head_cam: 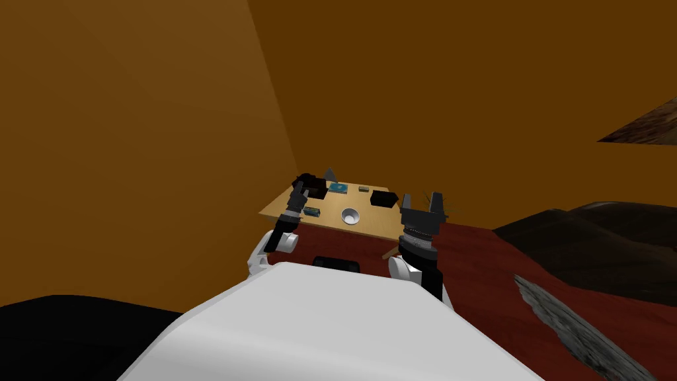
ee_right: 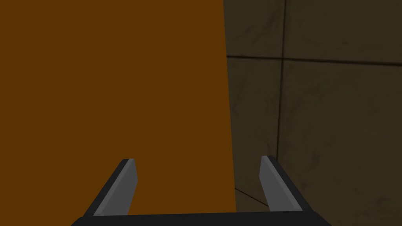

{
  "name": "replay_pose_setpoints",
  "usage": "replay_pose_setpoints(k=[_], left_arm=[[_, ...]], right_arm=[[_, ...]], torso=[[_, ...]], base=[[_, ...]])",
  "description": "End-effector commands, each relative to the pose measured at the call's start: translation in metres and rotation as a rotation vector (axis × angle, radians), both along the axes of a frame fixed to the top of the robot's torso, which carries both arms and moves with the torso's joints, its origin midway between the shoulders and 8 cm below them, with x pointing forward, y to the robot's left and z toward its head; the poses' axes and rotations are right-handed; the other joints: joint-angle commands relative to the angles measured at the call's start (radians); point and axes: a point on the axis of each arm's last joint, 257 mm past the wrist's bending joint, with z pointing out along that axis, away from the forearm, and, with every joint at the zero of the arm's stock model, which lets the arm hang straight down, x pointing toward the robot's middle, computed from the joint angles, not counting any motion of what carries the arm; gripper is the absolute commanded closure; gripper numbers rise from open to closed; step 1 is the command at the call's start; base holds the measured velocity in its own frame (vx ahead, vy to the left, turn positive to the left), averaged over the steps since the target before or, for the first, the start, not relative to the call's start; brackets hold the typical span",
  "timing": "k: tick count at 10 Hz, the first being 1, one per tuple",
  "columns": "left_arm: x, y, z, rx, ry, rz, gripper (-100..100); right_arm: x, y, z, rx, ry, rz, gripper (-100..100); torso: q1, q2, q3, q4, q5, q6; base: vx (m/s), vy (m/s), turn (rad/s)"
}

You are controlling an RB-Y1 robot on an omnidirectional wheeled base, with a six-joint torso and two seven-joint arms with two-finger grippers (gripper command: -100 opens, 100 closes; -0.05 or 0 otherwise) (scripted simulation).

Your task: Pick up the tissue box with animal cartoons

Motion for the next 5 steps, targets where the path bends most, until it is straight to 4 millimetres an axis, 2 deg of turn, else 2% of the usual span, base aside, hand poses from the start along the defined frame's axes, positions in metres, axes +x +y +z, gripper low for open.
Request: replay_pose_setpoints(k=[1,2,5], left_arm=[[0.014,-0.003,-0.006,0.017,0.033,0.0,-100],[0.016,-0.002,-0.01,0.018,0.051,0.003,-100],[0.039,-0.005,-0.02,0.048,0.11,0.005,-100]], right_arm=[[0.0,0.0,0.0,0.0,0.0,0.0,0],[0.0,0.0,0.0,0.0,0.0,0.0,0],[0.0,0.0,0.0,0.0,0.0,0.0,0]], torso=[[0.0,0.0,0.0,0.0,0.0,0.0],[0.0,0.001,0.0,0.0,0.0,0.0],[0.0,-0.001,0.0,0.0,0.0,0.0]], base=[[-0.063,0.077,-0.063],[-0.058,0.064,-0.043],[-0.045,0.099,-0.064]])
